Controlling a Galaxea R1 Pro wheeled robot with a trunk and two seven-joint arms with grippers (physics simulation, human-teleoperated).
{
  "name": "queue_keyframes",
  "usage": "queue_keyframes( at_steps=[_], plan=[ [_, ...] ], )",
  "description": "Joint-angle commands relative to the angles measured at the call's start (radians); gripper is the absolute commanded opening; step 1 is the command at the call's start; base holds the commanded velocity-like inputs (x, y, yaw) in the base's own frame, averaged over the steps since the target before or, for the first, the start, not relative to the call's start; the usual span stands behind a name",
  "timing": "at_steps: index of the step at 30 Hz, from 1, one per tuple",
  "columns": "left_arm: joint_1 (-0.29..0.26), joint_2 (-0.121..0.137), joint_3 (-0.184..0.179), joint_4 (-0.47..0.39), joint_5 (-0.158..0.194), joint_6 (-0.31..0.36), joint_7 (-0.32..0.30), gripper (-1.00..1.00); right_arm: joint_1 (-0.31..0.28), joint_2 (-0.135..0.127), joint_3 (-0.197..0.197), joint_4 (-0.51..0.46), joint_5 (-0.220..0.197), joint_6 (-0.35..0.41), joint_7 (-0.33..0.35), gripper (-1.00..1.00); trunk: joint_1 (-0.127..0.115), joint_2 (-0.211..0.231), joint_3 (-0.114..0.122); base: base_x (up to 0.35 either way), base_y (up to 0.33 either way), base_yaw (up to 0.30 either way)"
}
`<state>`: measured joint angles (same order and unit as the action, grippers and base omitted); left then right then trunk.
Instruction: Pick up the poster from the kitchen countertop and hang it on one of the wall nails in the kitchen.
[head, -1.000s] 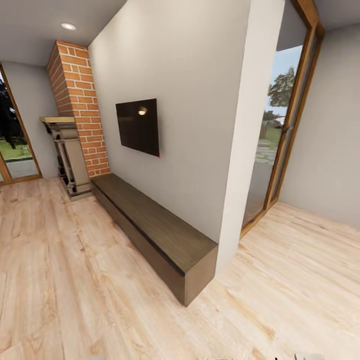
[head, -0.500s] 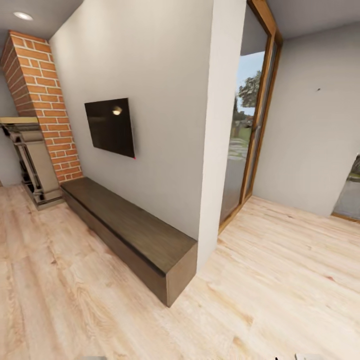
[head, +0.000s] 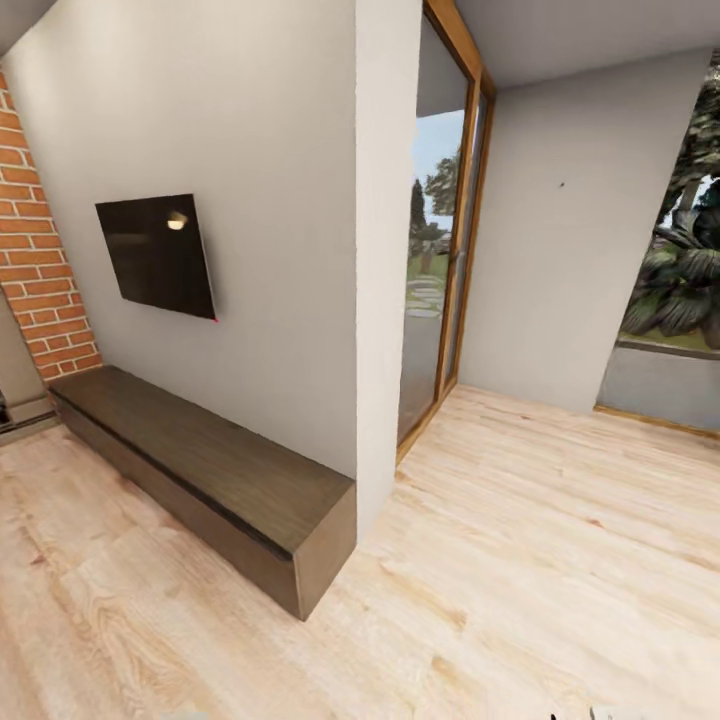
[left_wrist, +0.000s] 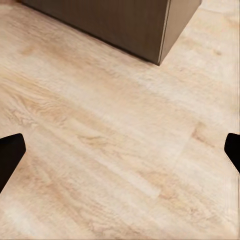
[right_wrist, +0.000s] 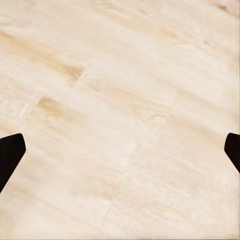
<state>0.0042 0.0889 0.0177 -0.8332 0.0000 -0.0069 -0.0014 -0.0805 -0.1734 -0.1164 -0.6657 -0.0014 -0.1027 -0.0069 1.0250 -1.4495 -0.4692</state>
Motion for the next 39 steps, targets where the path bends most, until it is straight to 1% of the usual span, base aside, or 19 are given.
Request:
queue_keyframes(
  at_steps=[1,35,39],
  plan=[
    [0.0,0.0,0.001,-0.001,0.0,-0.001,0.0,1.0,-0.001,0.0,0.0,0.001,0.0,-0.003,-0.001,1.0,0.0,0.0,-0.001,0.0,0.0,-0.3],
    [0.0,0.0,0.001,-0.001,0.0,-0.001,0.0,1.0,-0.001,0.0,0.0,0.0,0.0,-0.003,-0.001,1.0,0.0,0.0,-0.001,0.0,0.0,-0.3],
    [0.0,-0.001,0.001,-0.001,0.0,-0.001,0.0,1.0,-0.001,0.0,0.0,0.0,0.0,-0.003,-0.001,1.0,0.0,0.0,-0.001,0.103,-0.083,-0.14]
  ],
)
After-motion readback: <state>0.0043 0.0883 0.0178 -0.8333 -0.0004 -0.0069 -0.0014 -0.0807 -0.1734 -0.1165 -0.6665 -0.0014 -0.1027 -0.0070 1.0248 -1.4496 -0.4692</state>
